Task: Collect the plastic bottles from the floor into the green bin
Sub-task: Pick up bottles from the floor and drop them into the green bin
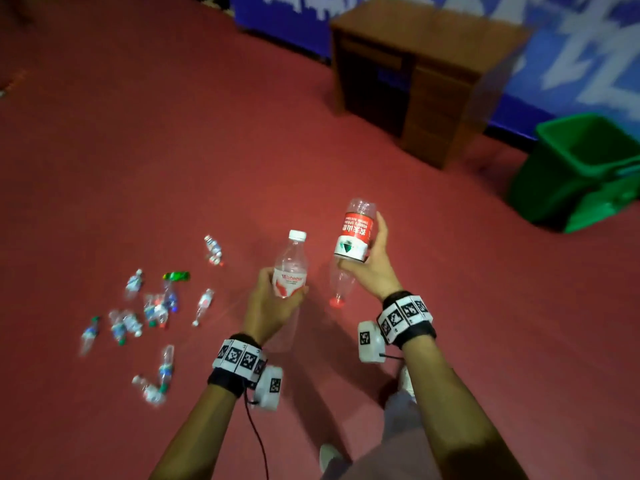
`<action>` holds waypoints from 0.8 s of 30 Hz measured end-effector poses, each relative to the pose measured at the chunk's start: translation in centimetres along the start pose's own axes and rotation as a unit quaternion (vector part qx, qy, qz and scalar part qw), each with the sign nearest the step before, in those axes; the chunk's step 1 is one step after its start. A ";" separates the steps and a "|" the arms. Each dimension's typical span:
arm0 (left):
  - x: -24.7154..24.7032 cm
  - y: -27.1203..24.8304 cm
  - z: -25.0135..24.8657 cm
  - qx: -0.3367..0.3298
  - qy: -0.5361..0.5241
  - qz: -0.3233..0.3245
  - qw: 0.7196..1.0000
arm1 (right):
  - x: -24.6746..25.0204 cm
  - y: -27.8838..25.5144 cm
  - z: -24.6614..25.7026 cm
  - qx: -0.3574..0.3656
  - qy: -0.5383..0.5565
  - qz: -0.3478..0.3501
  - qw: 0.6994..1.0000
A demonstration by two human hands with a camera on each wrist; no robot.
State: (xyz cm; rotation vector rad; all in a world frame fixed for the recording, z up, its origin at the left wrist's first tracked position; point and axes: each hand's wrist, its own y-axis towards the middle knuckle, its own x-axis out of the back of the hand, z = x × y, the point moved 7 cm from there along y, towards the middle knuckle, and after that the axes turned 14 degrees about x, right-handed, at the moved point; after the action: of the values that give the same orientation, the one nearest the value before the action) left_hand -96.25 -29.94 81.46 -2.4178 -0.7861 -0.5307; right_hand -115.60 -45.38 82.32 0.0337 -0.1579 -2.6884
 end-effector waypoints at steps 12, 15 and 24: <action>-24.7 6.4 -26.3 -0.125 0.055 0.113 0.984 | 33.9 10.7 5.3 0.074 -0.085 -0.247 0.963; -30.5 7.3 -30.8 -0.141 0.054 0.146 0.978 | 40.6 11.3 5.1 0.081 -0.084 -0.299 0.947; -42.8 13.6 -40.0 -0.204 0.086 0.199 0.955 | 53.1 16.4 0.7 0.028 -0.105 -0.409 0.906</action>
State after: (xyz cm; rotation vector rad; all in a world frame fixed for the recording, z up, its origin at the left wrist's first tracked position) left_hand -127.80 -80.99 85.74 -2.7545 -0.1046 -0.7832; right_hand -156.43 -83.03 85.04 -0.2227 -0.3530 -3.5250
